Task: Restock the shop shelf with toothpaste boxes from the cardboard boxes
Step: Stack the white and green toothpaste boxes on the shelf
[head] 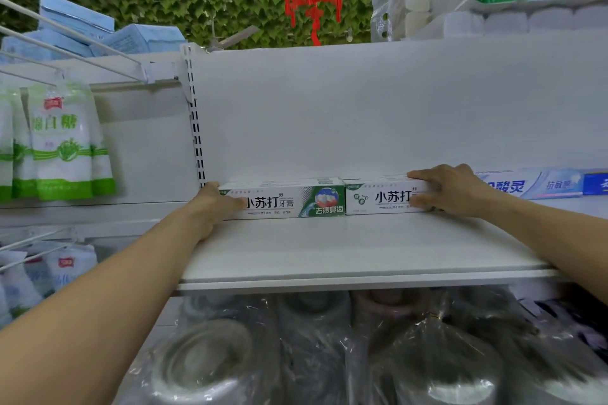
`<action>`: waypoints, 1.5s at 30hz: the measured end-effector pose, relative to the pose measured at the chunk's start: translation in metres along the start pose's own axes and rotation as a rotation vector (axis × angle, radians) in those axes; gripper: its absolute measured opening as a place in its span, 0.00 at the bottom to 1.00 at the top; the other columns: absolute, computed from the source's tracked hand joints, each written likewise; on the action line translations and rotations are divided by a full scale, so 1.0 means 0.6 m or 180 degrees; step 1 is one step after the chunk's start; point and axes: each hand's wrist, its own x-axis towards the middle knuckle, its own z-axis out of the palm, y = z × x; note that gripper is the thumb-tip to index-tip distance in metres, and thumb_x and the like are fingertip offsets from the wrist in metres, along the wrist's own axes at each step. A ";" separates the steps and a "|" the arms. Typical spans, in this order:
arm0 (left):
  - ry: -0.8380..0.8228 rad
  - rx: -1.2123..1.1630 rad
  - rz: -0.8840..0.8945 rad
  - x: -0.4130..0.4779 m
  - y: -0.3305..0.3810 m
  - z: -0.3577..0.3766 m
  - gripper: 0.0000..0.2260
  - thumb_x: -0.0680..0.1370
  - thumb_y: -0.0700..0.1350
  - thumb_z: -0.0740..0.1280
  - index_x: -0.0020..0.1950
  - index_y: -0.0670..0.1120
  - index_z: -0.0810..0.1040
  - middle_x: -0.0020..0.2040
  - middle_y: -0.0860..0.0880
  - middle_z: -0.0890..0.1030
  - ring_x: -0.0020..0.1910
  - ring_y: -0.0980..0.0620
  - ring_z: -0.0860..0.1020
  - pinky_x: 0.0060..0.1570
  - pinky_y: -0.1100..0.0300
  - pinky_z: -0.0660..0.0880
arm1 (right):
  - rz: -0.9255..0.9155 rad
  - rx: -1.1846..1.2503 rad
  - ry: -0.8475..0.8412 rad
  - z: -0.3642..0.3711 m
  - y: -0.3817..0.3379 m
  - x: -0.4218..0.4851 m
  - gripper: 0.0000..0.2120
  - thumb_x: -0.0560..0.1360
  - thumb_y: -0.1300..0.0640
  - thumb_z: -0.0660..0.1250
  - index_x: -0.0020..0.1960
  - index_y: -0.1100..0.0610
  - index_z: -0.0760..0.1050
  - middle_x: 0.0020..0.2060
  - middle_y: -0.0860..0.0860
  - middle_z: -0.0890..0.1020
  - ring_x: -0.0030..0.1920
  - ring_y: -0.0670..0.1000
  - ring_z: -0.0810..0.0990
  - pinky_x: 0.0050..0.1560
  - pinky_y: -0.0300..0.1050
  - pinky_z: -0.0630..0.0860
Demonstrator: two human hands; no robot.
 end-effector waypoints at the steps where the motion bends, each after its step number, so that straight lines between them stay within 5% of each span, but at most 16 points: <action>1: 0.0009 0.0021 -0.0012 -0.003 0.002 0.000 0.32 0.72 0.47 0.75 0.71 0.40 0.66 0.60 0.40 0.77 0.59 0.40 0.76 0.56 0.54 0.72 | -0.0014 -0.0020 -0.0009 -0.001 -0.001 -0.001 0.30 0.73 0.40 0.67 0.73 0.44 0.65 0.62 0.54 0.76 0.65 0.61 0.66 0.65 0.56 0.68; 8: 0.0093 0.0185 -0.0018 -0.026 0.021 0.011 0.36 0.75 0.50 0.73 0.74 0.40 0.59 0.66 0.43 0.70 0.65 0.42 0.69 0.59 0.56 0.66 | 0.0013 -0.0493 -0.0329 -0.009 -0.018 0.000 0.30 0.76 0.40 0.61 0.75 0.46 0.59 0.67 0.55 0.70 0.66 0.60 0.67 0.67 0.51 0.61; 12: 0.0503 0.0833 0.0348 -0.049 0.041 0.011 0.39 0.74 0.53 0.72 0.77 0.41 0.56 0.74 0.40 0.59 0.72 0.40 0.62 0.68 0.49 0.64 | 0.0073 -0.0623 -0.0243 -0.022 -0.058 -0.027 0.32 0.75 0.44 0.63 0.76 0.45 0.56 0.70 0.52 0.64 0.70 0.58 0.60 0.64 0.60 0.64; 17: 0.0646 0.1117 0.1089 -0.091 0.051 -0.008 0.30 0.73 0.55 0.72 0.71 0.47 0.67 0.70 0.44 0.65 0.68 0.44 0.68 0.63 0.45 0.71 | -0.0174 -0.0459 0.0314 -0.037 -0.126 -0.075 0.25 0.78 0.48 0.61 0.73 0.48 0.62 0.68 0.53 0.69 0.65 0.57 0.69 0.60 0.53 0.70; 22: 0.0544 0.0961 0.1537 -0.168 0.050 -0.035 0.28 0.74 0.56 0.70 0.70 0.49 0.67 0.66 0.51 0.73 0.60 0.51 0.75 0.60 0.47 0.74 | -0.0396 0.0122 0.0556 -0.043 -0.189 -0.145 0.20 0.78 0.46 0.62 0.69 0.46 0.67 0.64 0.48 0.75 0.62 0.51 0.74 0.59 0.51 0.73; 35: 0.0558 0.0567 0.2383 -0.394 -0.072 -0.154 0.14 0.76 0.48 0.69 0.61 0.47 0.77 0.55 0.54 0.79 0.53 0.58 0.76 0.51 0.64 0.70 | -0.0815 0.0319 0.1284 -0.001 -0.365 -0.383 0.18 0.76 0.45 0.64 0.62 0.51 0.76 0.59 0.50 0.79 0.62 0.54 0.73 0.58 0.52 0.70; 40: 0.0313 0.0486 0.2320 -0.474 -0.163 -0.164 0.13 0.76 0.47 0.70 0.60 0.49 0.77 0.54 0.55 0.79 0.51 0.60 0.76 0.50 0.66 0.72 | -0.0837 0.0394 0.1254 0.060 -0.397 -0.499 0.20 0.72 0.43 0.59 0.56 0.52 0.79 0.50 0.51 0.81 0.53 0.57 0.76 0.52 0.54 0.73; 45: -0.0319 0.0653 0.1704 -0.534 -0.282 -0.139 0.13 0.77 0.48 0.69 0.61 0.49 0.77 0.55 0.54 0.79 0.51 0.57 0.78 0.48 0.63 0.74 | -0.0732 0.0389 0.0575 0.159 -0.409 -0.599 0.14 0.76 0.49 0.65 0.59 0.52 0.77 0.53 0.51 0.80 0.55 0.55 0.75 0.53 0.54 0.72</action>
